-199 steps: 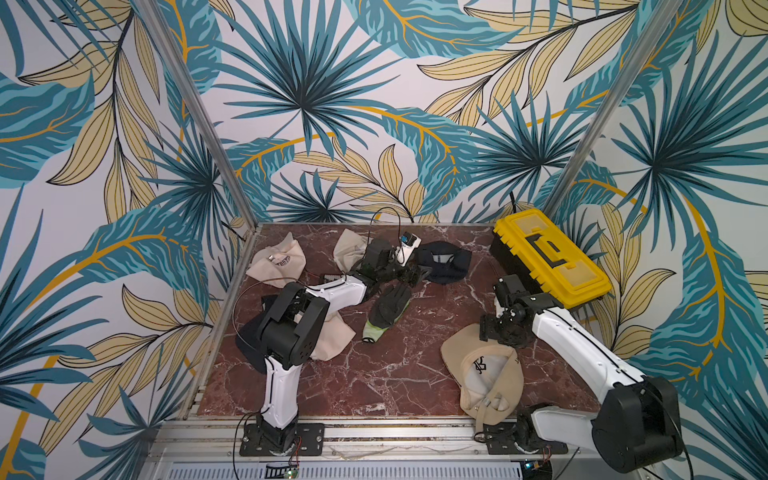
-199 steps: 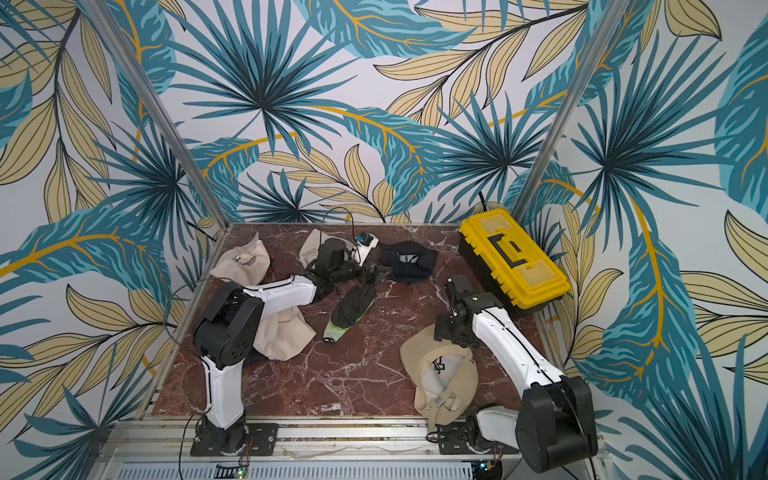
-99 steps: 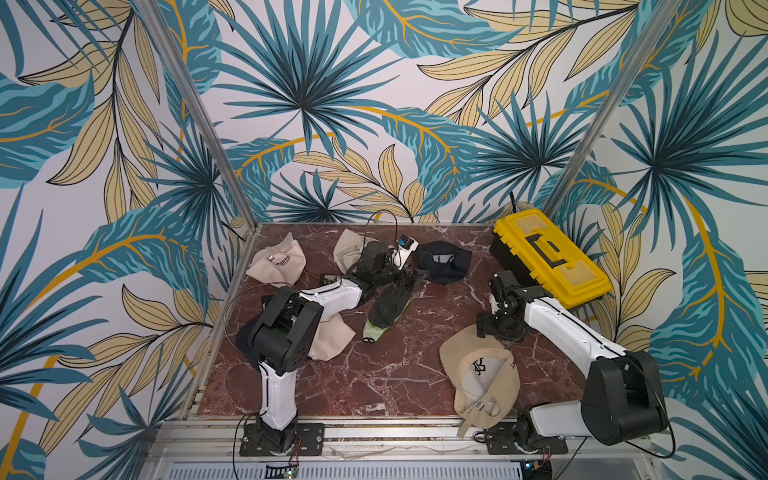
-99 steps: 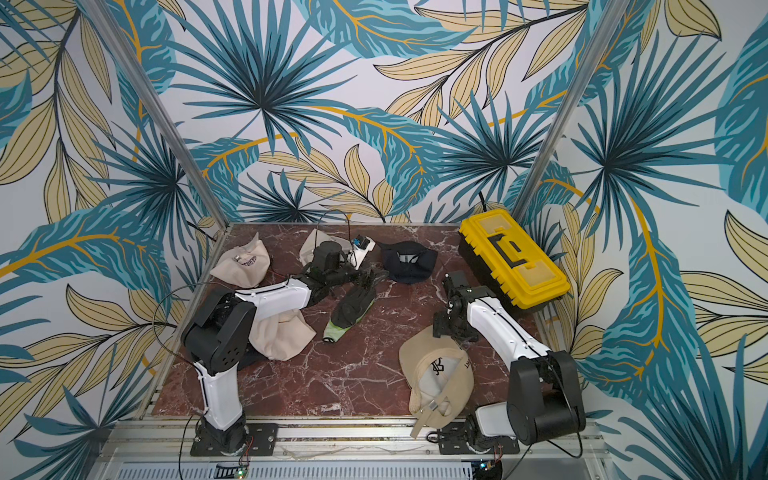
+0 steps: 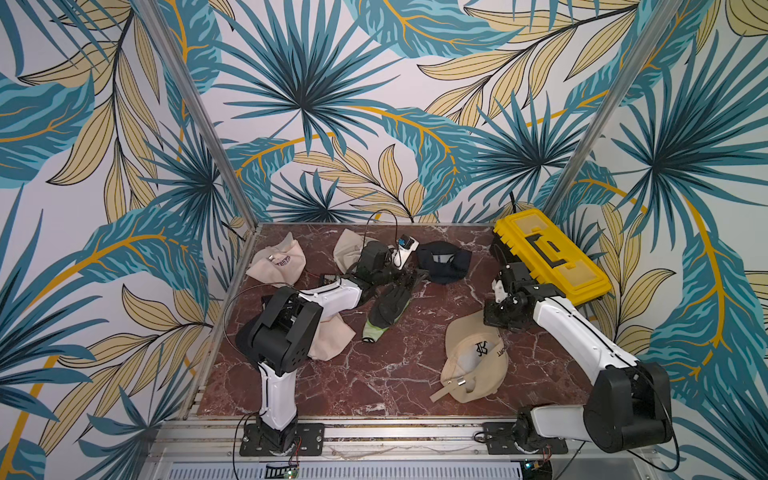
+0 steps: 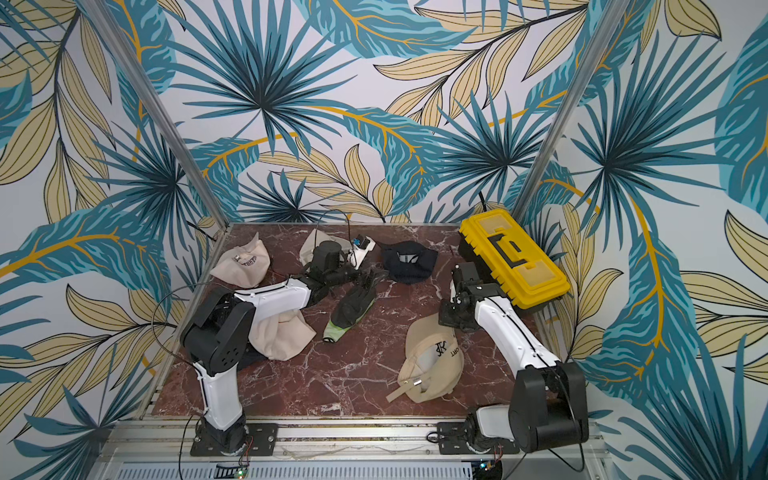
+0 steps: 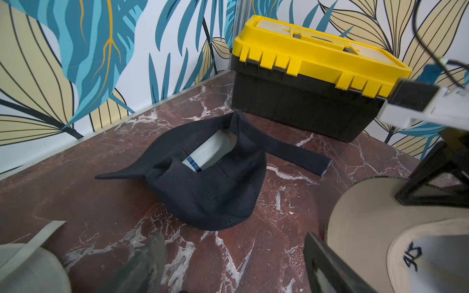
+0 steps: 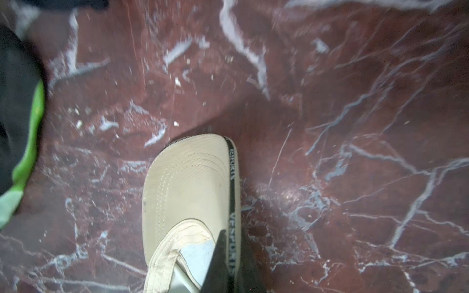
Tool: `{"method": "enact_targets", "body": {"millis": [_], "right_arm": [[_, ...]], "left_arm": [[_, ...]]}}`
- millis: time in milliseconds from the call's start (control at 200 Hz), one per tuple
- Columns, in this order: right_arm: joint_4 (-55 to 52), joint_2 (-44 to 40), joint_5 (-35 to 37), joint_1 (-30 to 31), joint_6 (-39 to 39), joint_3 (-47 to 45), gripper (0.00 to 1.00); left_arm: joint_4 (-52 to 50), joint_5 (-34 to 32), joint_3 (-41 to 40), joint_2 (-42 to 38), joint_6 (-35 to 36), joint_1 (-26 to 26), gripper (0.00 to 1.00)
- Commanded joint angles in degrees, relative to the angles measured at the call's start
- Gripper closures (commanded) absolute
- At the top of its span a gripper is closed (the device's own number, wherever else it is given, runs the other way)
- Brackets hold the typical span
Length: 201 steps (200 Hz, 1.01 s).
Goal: Open the adjustable buckle of the baseball cap
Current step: Pick up the baseball cap from the center of the board.
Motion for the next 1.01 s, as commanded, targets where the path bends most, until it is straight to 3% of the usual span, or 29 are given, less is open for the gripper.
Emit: {"method": "enact_targets", "body": {"millis": [0, 110, 305, 571, 691, 1001], "right_arm": [[6.44, -2.21, 0.50, -1.49, 3.67, 1.60, 1.00], [9.03, -4.26, -0.87, -1.81, 5.22, 3.46, 1.00], [17.17, -11.05, -3.10, -1.94, 7.53, 5.19, 1.00], [27.08, -15.68, -7.30, -2.03, 13.84, 7.48, 1.00], [31.50, -15.98, -8.57, -2.06, 15.98, 7.71, 1.00], [38.75, -14.88, -12.99, -2.16, 20.75, 9.82, 1.00]], "left_arm": [[0.33, -1.10, -2.14, -4.82, 0.22, 0.05, 0.13], [0.33, -7.21, -4.39, -7.94, -2.11, 0.05, 0.08], [0.33, -9.11, -8.56, -13.24, -1.64, 0.05, 0.07], [0.33, -2.90, -11.66, -18.47, 3.01, 0.00, 0.08], [0.30, -3.37, -12.84, -20.85, 5.54, 0.09, 0.08], [0.33, -0.41, -15.74, -27.52, 5.60, 0.00, 0.12]]}}
